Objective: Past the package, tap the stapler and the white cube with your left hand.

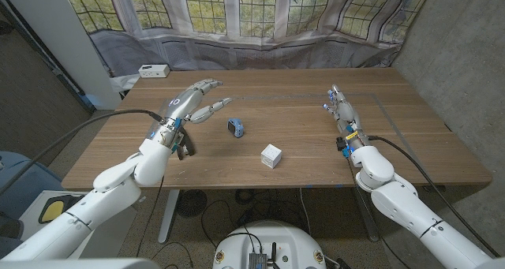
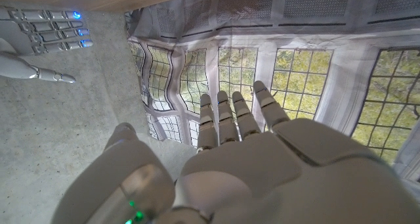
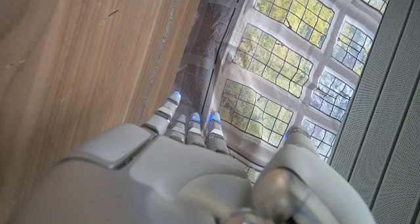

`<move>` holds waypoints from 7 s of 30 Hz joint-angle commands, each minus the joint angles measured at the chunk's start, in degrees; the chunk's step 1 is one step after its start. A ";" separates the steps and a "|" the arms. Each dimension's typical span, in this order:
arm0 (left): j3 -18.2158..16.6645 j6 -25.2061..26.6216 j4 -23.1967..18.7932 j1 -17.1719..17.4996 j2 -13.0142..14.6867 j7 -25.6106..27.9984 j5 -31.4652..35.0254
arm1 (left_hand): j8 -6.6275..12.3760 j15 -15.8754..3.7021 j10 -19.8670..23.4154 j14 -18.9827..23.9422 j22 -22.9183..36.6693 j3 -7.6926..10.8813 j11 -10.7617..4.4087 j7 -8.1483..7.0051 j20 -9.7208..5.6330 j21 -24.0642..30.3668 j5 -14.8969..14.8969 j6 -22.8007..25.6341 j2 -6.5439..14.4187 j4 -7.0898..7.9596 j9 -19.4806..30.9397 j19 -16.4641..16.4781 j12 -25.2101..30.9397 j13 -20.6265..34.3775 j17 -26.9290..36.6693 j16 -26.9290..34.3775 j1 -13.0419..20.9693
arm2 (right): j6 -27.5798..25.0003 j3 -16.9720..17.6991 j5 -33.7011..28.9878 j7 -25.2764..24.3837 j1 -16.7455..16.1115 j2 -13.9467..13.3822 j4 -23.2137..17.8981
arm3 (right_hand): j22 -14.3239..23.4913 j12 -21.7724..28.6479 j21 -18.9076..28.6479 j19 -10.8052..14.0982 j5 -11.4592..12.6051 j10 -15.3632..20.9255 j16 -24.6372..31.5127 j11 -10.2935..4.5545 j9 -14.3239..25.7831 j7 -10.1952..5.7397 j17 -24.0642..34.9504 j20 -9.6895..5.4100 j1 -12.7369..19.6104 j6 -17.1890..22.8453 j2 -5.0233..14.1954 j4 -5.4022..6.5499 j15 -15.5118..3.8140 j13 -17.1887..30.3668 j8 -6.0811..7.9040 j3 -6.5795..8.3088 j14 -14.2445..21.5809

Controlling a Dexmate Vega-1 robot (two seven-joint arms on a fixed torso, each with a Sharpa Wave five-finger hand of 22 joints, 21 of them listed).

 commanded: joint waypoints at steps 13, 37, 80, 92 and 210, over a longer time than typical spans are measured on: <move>7.13 12.98 -5.62 -6.16 5.35 -9.50 1.13 | 0.82 1.07 -4.60 -4.50 0.18 -1.18 -0.36 -0.11 0.93 -0.63 0.11 4.40 0.15 0.67 0.07 -4.46 -1.90 0.38 0.26 0.06 -2.04 | 0.42 1.05 1.26 0.24 -1.16 -0.11 0.47 | 0.20 -0.39 -0.24 0.53 0.39 0.53 -0.17 -0.09 0.31 0.02 0.14 0.37 -0.28 0.63 0.24 -0.44 0.41 0.15 0.30 0.18 0.37; 11.33 18.52 -10.12 -11.91 9.59 -22.25 -0.27 | 3.36 1.50 -7.21 -7.36 0.22 -3.40 -0.82 5.30 0.91 -0.26 0.76 19.50 -0.41 2.12 0.04 -8.74 -1.67 0.35 0.27 0.66 -5.32 | 0.75 1.76 1.68 0.39 -2.15 -0.54 0.05 | 0.21 -0.51 -0.40 0.43 0.38 0.86 -0.32 -0.14 0.32 -0.21 0.20 0.70 -0.50 0.85 0.34 -0.45 0.78 0.18 0.27 0.14 0.36; 17.97 21.18 -7.91 -19.14 9.42 -32.26 0.28 | 3.22 1.00 -4.77 -5.02 0.24 -4.93 -1.47 7.75 0.91 0.26 1.46 27.30 -0.47 2.89 0.10 -8.46 -0.85 0.18 0.22 1.15 -6.68 | 0.73 2.41 1.04 -0.57 -3.79 -0.61 -1.59 | 0.23 -0.80 -0.59 0.16 0.39 1.09 -0.49 -0.40 0.34 -0.38 0.29 0.98 -0.75 1.26 0.46 -0.57 1.07 0.25 0.24 0.10 0.45; 19.29 21.30 -7.62 -20.47 9.42 -34.22 1.09 | 1.31 0.94 -6.49 -6.10 0.24 -5.27 -2.13 6.20 0.92 0.05 1.70 24.82 -0.39 2.98 0.05 -9.10 -1.58 0.15 0.24 0.70 -6.73 | 0.62 2.27 1.16 -0.38 -3.57 -0.51 -1.26 | 0.24 -0.85 -0.63 0.06 0.38 1.20 -0.54 -0.34 0.34 -0.36 0.30 1.03 -0.81 1.36 0.46 -0.62 1.04 0.26 0.23 0.08 0.44; 22.93 20.13 -3.88 -21.38 7.62 -36.18 2.47 | 0.11 0.94 -13.94 -11.31 0.28 -7.28 -2.74 1.13 0.85 0.05 3.18 20.99 0.28 3.58 -0.03 -12.78 -2.05 0.06 0.24 0.80 -6.51 | -1.01 1.51 1.34 -1.18 -2.62 -0.39 -1.03 | 0.26 -1.27 -0.83 -0.76 0.39 1.86 -0.74 -0.47 0.38 -0.77 0.40 2.05 -1.38 1.96 0.68 -1.01 1.44 0.41 0.10 -0.01 0.86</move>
